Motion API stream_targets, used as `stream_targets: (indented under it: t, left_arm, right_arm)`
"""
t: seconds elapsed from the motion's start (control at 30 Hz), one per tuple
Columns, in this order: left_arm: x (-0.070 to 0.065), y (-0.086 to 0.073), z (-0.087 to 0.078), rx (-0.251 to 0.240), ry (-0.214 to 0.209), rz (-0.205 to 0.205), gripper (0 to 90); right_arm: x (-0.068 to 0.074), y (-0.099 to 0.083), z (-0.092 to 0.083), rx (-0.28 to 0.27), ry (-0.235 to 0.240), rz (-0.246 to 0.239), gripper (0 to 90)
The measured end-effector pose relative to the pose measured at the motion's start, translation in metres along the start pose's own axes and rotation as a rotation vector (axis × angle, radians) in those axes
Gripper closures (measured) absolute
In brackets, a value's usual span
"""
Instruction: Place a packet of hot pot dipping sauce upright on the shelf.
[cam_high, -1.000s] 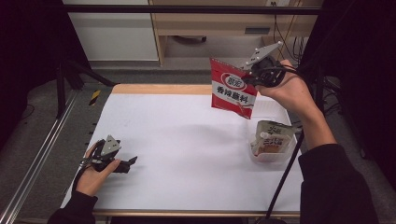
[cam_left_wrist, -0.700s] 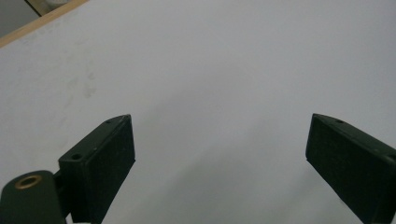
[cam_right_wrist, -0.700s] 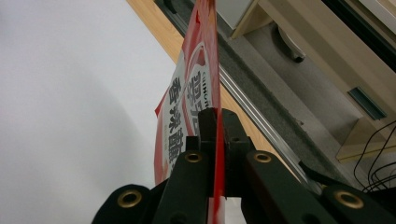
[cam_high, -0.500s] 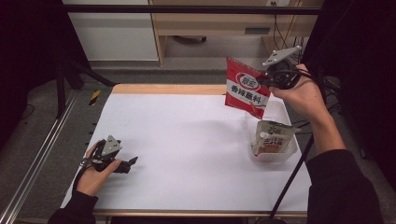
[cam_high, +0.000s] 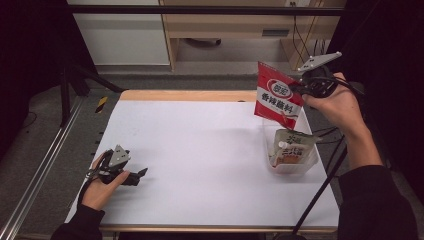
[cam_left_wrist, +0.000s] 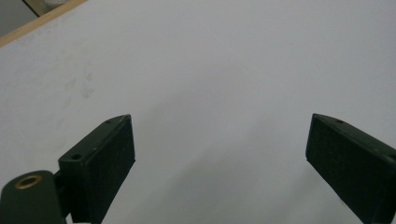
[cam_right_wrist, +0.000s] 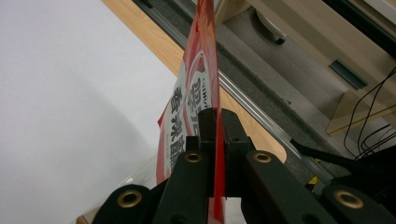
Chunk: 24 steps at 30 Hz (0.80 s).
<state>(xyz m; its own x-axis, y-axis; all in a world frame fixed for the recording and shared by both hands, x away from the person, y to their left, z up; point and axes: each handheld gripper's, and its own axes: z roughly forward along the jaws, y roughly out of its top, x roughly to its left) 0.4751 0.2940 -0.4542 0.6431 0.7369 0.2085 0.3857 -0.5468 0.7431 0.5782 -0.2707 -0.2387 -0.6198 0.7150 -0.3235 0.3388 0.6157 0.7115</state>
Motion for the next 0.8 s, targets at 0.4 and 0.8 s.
stream_targets:
  t: [0.4, 0.8]
  left_arm:
    - [-0.001, 0.0, 0.001, 0.0, -0.006, 0.004, 7.8]
    - [-0.001, 0.0, 0.001, 0.004, -0.009, 0.008, 7.7]
  right_arm:
    - [-0.012, -0.021, -0.007, 0.015, -0.02, 0.045, 89.9]
    - [-0.012, -0.035, 0.003, 0.041, -0.021, 0.067, 89.9]
